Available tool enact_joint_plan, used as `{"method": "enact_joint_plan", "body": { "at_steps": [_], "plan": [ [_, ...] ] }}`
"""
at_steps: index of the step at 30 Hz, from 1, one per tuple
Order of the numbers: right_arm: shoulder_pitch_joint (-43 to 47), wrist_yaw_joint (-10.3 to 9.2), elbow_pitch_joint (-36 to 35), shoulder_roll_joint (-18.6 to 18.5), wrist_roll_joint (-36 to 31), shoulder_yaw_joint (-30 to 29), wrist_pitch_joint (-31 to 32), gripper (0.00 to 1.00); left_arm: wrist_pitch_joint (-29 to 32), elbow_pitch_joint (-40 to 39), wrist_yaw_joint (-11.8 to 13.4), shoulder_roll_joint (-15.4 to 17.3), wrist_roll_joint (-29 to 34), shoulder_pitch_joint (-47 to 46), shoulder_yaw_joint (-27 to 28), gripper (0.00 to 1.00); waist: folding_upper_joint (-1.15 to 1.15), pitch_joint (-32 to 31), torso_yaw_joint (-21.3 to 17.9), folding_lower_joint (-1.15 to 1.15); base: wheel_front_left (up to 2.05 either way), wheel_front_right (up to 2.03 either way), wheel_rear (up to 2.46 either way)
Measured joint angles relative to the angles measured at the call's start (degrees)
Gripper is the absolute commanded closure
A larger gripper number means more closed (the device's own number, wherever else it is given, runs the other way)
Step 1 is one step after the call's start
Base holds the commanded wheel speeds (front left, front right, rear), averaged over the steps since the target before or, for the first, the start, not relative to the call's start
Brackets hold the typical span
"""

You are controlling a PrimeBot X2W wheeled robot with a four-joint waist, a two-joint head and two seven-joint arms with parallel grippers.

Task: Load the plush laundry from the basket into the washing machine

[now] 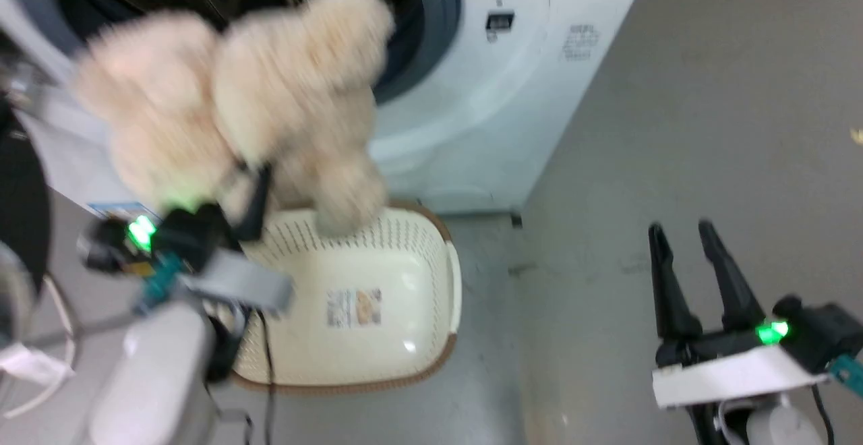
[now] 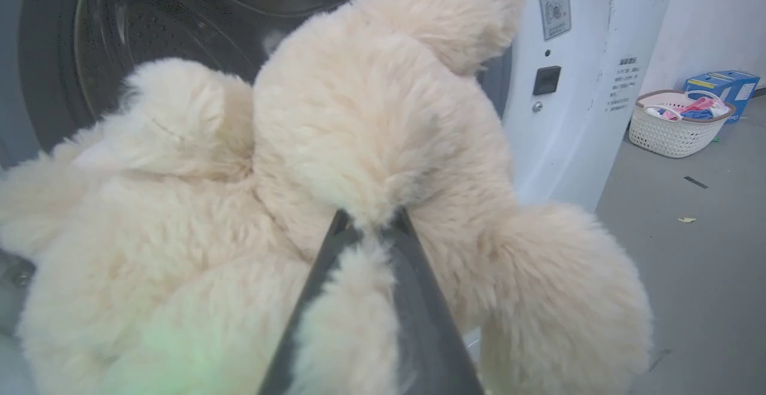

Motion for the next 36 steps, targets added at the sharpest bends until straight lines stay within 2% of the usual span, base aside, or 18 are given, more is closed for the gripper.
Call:
{"method": "enact_joint_plan", "body": {
  "at_steps": [7, 11, 14, 23, 29, 33, 34, 35, 36],
  "plan": [
    [-4.3, -0.01, -0.4, 0.0, 2.4, 1.0, 0.0, 0.0, 2.6, 2.3, -1.9, 4.1, 0.5, -14.9, 2.5, 1.0, 0.0, 8.5, -3.2, 0.01, 0.0, 0.0, 0.0],
    [-6.3, -0.01, -0.4, 0.0, 4.4, 1.7, 0.0, 0.0, 6.5, 3.3, -3.5, 7.3, 2.0, -24.2, 2.8, 1.0, 0.0, 13.3, -5.5, 0.01, 0.0, 0.0, 0.0],
    [-7.8, -0.01, -0.4, 0.0, 5.9, 2.6, 0.0, 0.0, 9.9, 5.6, -4.5, 8.6, 2.1, -31.7, 3.2, 1.0, 0.0, 16.9, -7.2, 0.01, 0.0, 0.0, 0.0],
    [-10.4, -0.01, -1.7, 0.0, 9.9, 3.7, 0.0, 0.0, 17.0, 19.0, -6.8, 13.2, 2.9, -52.9, 2.5, 1.0, 0.0, 25.1, -12.3, 0.01, 0.0, 0.0, 0.0],
    [-11.3, -0.01, -2.1, 0.0, 10.9, 4.1, 0.0, 0.0, 18.7, 28.3, -7.1, 14.2, 4.3, -60.5, 0.4, 1.0, 0.0, 28.4, -14.5, 0.0, 0.0, 0.0, 0.0],
    [-11.5, -0.01, -2.0, 0.0, 11.3, 4.1, 0.0, 0.0, 18.7, 33.5, -7.5, 14.3, 4.9, -61.9, -1.4, 1.0, 0.0, 29.1, -15.0, 0.0, 0.0, 0.0, 0.0],
    [-11.6, -0.01, -2.0, 0.0, 11.3, 4.1, 0.0, 0.0, 18.6, 34.5, -7.5, 14.2, 4.9, -62.0, -1.7, 0.84, 0.0, 29.1, -15.0, 0.0, 0.0, 0.0, 0.0],
    [-11.6, -0.01, -1.9, 0.0, 11.3, 4.1, 0.0, 0.0, 18.1, 35.4, -7.5, 14.3, 5.0, -62.1, -2.0, 0.0, 0.0, 29.1, -14.9, 0.0, 0.0, 0.0, 0.0],
    [-11.7, -0.01, -1.8, 0.0, 11.3, 4.1, 0.0, 0.0, 17.1, 36.1, -7.5, 14.2, 5.0, -62.1, -2.1, 0.0, 0.0, 29.0, -14.9, 0.0, 0.0, 0.0, 0.0]
  ]
}}
